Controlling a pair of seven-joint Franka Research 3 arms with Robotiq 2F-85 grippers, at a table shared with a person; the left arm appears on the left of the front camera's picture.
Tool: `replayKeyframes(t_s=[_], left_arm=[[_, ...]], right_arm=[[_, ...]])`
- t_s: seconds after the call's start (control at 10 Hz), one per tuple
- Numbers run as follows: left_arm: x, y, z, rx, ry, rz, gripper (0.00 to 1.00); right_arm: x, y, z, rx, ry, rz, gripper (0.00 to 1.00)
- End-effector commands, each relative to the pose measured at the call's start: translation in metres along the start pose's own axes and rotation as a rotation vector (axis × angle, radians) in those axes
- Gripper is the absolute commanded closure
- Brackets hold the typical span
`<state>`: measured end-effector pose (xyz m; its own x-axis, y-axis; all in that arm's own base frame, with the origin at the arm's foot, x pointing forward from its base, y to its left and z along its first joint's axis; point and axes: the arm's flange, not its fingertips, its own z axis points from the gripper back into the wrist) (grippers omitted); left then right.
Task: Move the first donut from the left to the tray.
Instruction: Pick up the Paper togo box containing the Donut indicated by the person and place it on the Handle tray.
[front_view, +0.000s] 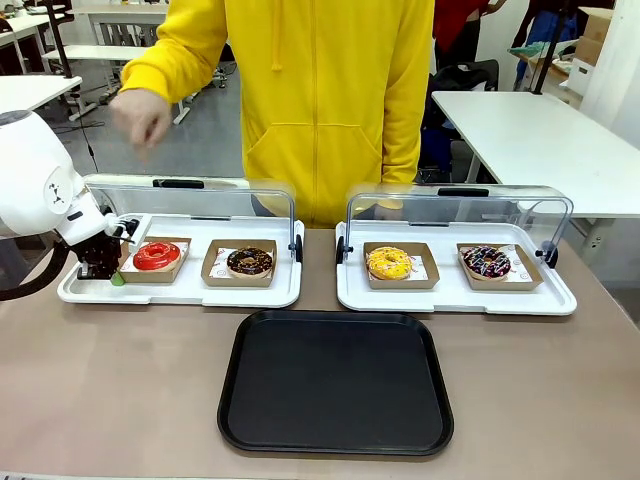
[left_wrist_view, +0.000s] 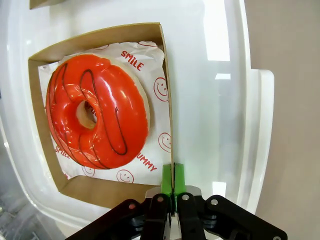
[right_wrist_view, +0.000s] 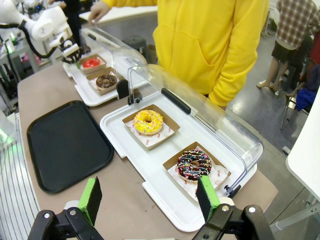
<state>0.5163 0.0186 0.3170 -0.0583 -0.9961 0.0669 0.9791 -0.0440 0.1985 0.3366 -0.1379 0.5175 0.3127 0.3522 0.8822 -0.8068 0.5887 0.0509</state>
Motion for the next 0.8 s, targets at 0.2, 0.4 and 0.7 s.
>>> replayKeyframes(t_s=[0.2, 0.4, 0.7], left_arm=[[0.007, 0.001, 0.014, 0.038, -0.001, 0.023, 0.98], [0.023, -0.001, 0.041, 0.106, -0.005, 0.029, 0.98], [0.054, -0.008, 0.078, 0.173, -0.014, 0.008, 0.98]], right_arm=[[0.002, -0.003, -0.001, 0.001, -0.032, 0.022, 0.00], [0.002, -0.003, -0.001, 0.001, -0.032, 0.022, 0.00], [0.002, -0.003, -0.001, 0.001, -0.032, 0.022, 0.00]])
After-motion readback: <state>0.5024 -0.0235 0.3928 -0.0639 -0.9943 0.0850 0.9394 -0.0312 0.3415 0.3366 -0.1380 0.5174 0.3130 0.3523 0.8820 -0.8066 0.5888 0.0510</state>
